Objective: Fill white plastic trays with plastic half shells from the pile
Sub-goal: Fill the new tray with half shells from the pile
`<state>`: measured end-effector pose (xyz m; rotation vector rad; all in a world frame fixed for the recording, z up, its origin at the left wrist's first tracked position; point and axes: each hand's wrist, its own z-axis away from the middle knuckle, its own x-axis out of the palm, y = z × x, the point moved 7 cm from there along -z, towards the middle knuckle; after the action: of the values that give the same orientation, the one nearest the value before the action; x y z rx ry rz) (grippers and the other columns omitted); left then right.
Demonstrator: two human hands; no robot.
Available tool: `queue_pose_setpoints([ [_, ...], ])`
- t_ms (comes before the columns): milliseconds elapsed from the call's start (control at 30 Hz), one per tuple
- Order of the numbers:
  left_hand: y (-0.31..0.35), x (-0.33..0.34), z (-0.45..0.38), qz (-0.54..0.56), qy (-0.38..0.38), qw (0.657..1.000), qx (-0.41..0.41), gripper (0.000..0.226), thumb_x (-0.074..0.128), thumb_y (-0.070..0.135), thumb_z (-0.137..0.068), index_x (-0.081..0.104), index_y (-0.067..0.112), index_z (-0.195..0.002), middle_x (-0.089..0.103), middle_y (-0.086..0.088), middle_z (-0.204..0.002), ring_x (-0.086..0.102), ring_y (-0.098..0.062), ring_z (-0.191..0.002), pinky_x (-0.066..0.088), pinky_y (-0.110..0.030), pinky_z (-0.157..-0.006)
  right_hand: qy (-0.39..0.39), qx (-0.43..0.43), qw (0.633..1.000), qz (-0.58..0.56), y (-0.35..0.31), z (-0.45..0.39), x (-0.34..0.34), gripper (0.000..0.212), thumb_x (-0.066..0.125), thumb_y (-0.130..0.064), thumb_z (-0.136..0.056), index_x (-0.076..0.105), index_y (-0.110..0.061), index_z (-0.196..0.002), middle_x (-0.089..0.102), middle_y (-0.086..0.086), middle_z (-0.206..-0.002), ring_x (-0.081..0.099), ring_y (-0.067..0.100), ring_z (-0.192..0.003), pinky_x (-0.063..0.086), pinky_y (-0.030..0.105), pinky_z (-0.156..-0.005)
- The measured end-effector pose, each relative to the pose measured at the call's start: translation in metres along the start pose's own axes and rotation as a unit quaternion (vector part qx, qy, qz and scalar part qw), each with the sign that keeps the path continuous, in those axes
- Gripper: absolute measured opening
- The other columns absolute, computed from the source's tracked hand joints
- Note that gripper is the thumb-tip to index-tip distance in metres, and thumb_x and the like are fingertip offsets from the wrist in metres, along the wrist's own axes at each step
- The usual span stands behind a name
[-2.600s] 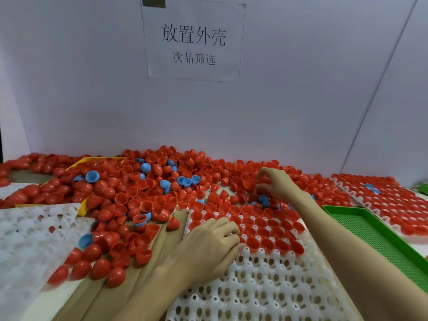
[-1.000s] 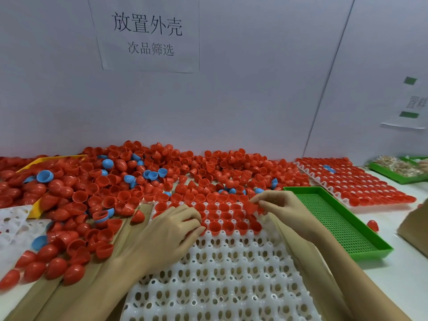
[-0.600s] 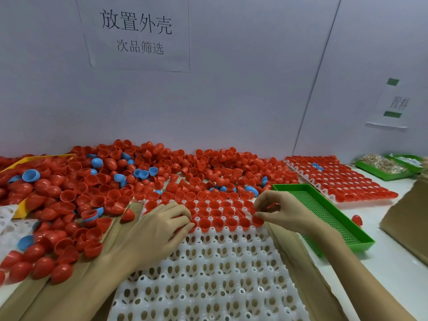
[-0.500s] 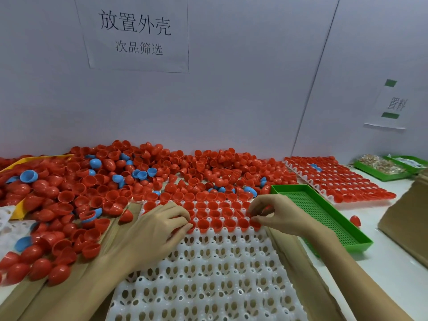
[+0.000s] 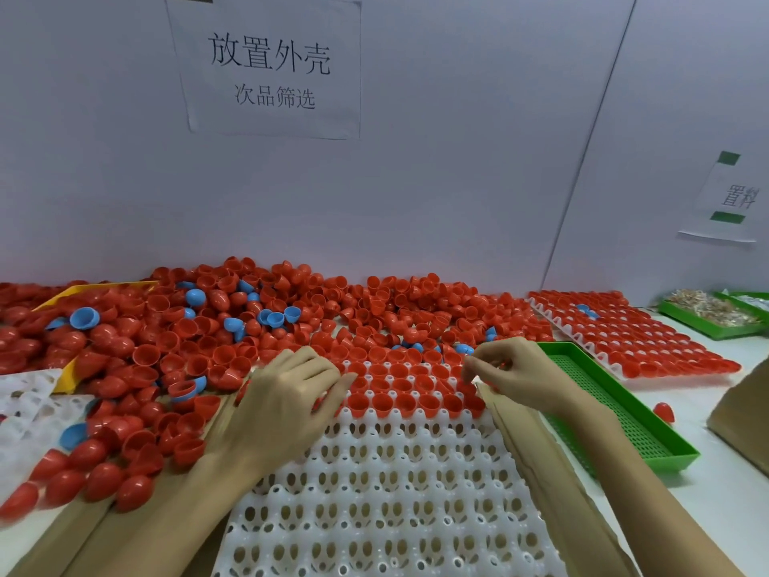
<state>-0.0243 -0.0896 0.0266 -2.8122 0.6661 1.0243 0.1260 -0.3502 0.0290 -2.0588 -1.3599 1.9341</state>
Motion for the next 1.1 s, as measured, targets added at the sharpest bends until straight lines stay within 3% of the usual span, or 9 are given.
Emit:
queue_pose_setpoints([
  [100, -0.024, -0.008, 0.001, 0.034, 0.05, 0.994, -0.095, 0.04, 0.05, 0.035, -0.105, 0.074, 0.016, -0.08, 0.065, 0.013, -0.079, 0.059, -0.004, -0.079, 0.053, -0.028, -0.076, 0.038, 0.013, 0.999, -0.029, -0.004, -0.013, 0.0, 0.029, 0.061, -0.027, -0.106, 0.08, -0.023, -0.085, 0.078, -0.01, -0.08, 0.069, -0.001, -0.067, 0.052, 0.012, -0.063],
  [200, -0.052, -0.005, 0.008, 0.071, 0.074, 0.973, -0.209, 0.043, 0.043, 0.041, -0.108, 0.074, 0.016, -0.091, 0.065, 0.014, -0.091, 0.056, -0.003, -0.091, 0.048, -0.023, -0.087, 0.058, 0.017, 0.998, -0.014, -0.008, -0.032, 0.011, 0.017, 0.062, -0.025, -0.105, 0.077, -0.02, -0.099, 0.076, -0.011, -0.087, 0.071, 0.003, -0.08, 0.058, 0.019, -0.075],
  [333, -0.073, 0.014, 0.022, 0.089, 0.013, 0.948, -0.305, 0.046, 0.039, 0.047, -0.103, 0.067, 0.016, -0.121, 0.061, 0.012, -0.116, 0.049, -0.004, -0.113, 0.038, -0.025, -0.101, 0.083, 0.024, 0.996, 0.024, -0.009, -0.068, 0.03, 0.02, 0.062, -0.013, -0.103, 0.067, -0.019, -0.122, 0.068, -0.008, -0.106, 0.066, 0.004, -0.092, 0.059, 0.022, -0.085],
  [433, -0.077, 0.02, 0.028, 0.065, -0.018, 0.951, -0.301, 0.04, 0.042, 0.042, -0.105, 0.063, 0.016, -0.127, 0.061, 0.008, -0.122, 0.048, -0.006, -0.115, 0.038, -0.026, -0.102, 0.087, 0.042, 0.991, 0.09, -0.005, -0.097, 0.042, 0.036, 0.055, -0.002, -0.102, 0.062, -0.016, -0.135, 0.063, 0.007, -0.13, 0.062, 0.022, -0.115, 0.054, 0.039, -0.103],
  [533, -0.077, 0.019, 0.027, 0.055, -0.02, 0.954, -0.295, 0.042, 0.04, 0.042, -0.104, 0.064, 0.015, -0.125, 0.062, 0.007, -0.12, 0.049, -0.007, -0.113, 0.039, -0.025, -0.1, 0.069, 0.073, 0.98, 0.174, 0.003, -0.119, 0.048, 0.063, 0.05, 0.011, -0.095, 0.053, -0.022, -0.149, 0.048, 0.011, -0.15, 0.048, 0.031, -0.136, 0.053, 0.041, -0.104],
  [667, -0.072, 0.016, 0.025, 0.041, -0.027, 0.962, -0.268, 0.042, 0.039, 0.044, -0.104, 0.065, 0.016, -0.122, 0.06, 0.01, -0.117, 0.05, -0.008, -0.112, 0.045, -0.03, -0.102, -0.01, 0.102, 0.964, 0.247, 0.022, -0.135, 0.05, 0.082, 0.061, 0.017, -0.087, 0.047, -0.024, -0.156, 0.043, 0.012, -0.159, 0.048, 0.034, -0.141, 0.053, 0.042, -0.105],
  [800, -0.07, 0.013, 0.022, 0.021, -0.033, 0.969, -0.245, 0.039, 0.041, 0.043, -0.105, 0.065, 0.016, -0.12, 0.058, 0.01, -0.116, 0.049, -0.007, -0.111, 0.044, -0.028, -0.101, -0.015, 0.111, 0.962, 0.249, 0.032, -0.136, 0.049, 0.07, 0.061, 0.012, -0.093, 0.051, -0.024, -0.152, 0.058, 0.012, -0.149, 0.064, 0.032, -0.125, 0.059, 0.042, -0.095],
  [1000, -0.071, 0.016, 0.024, 0.016, -0.042, 0.97, -0.241, 0.035, 0.043, 0.042, -0.105, 0.066, 0.017, -0.117, 0.057, 0.012, -0.113, 0.047, -0.006, -0.108, 0.044, -0.025, -0.097, 0.036, 0.085, 0.973, 0.211, 0.027, -0.132, 0.041, 0.055, 0.078, -0.008, -0.092, 0.056, -0.015, -0.141, 0.064, 0.013, -0.139, 0.064, 0.03, -0.121, 0.055, 0.04, -0.098],
  [1100, -0.069, 0.016, 0.024, 0.021, -0.04, 0.97, -0.239, 0.034, 0.044, 0.042, -0.104, 0.067, 0.019, -0.113, 0.056, 0.013, -0.11, 0.046, -0.005, -0.105, 0.042, -0.023, -0.094, 0.072, 0.075, 0.982, 0.157, 0.019, -0.127, 0.032, 0.052, 0.08, -0.015, -0.092, 0.054, -0.012, -0.137, 0.065, 0.013, -0.129, 0.061, 0.023, -0.105, 0.053, 0.034, -0.091],
])
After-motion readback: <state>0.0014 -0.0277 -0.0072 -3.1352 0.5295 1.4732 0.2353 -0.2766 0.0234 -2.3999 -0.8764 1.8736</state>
